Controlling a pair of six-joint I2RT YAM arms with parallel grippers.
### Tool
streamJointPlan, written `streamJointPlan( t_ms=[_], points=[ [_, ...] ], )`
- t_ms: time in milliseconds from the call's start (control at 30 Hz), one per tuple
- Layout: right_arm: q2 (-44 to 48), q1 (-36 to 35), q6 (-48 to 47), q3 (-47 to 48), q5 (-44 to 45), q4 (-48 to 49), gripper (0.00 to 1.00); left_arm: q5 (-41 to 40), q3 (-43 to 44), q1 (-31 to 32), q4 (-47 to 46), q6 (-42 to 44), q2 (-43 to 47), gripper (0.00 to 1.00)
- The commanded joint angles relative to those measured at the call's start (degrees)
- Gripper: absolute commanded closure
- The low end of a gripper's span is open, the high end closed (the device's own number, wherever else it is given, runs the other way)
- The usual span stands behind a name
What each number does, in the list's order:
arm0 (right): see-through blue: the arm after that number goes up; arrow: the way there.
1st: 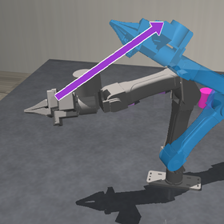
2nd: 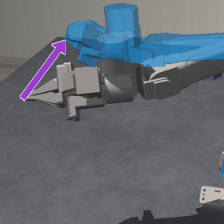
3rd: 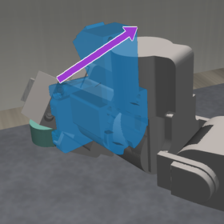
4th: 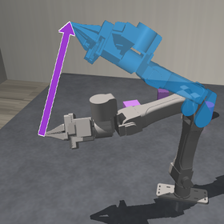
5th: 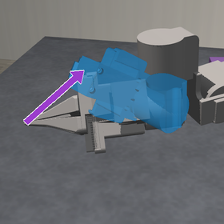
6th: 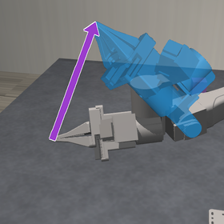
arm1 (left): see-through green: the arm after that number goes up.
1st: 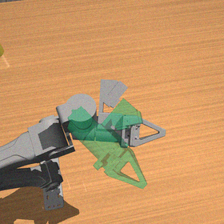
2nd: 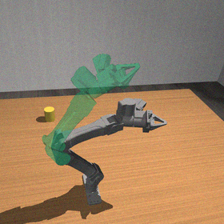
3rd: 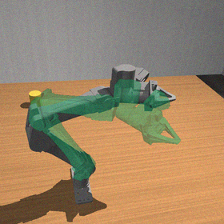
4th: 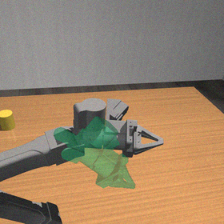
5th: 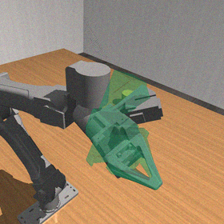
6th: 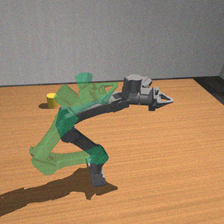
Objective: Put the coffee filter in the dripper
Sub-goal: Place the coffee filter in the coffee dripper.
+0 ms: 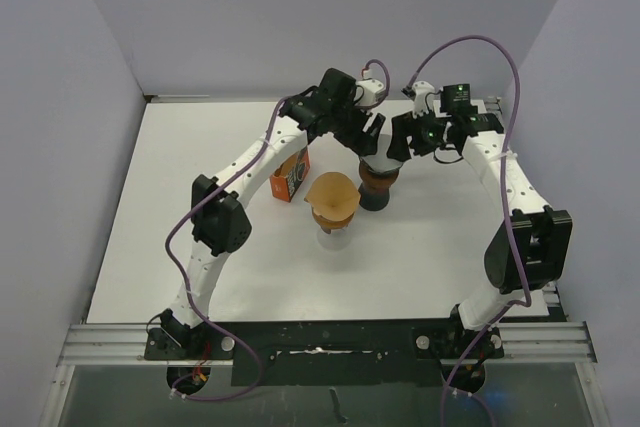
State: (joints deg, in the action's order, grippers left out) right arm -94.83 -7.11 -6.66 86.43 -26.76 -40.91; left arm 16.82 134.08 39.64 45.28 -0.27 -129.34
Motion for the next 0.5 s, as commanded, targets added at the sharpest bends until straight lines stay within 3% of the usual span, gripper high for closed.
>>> streamJointPlan(
  t_ms=[0,467],
  points=[
    [2.6,0.2,-0.7,3.6,-2.2,0.4,0.29,2.2,2.8,-0.3,-1.2,1.1,6.5,0.32],
    [6.6,6.8,0.8,8.1,-7.3,0.6,0.24,3.9,3.8,-3.7,-1.0,3.0,11.5,0.31]
  ],
)
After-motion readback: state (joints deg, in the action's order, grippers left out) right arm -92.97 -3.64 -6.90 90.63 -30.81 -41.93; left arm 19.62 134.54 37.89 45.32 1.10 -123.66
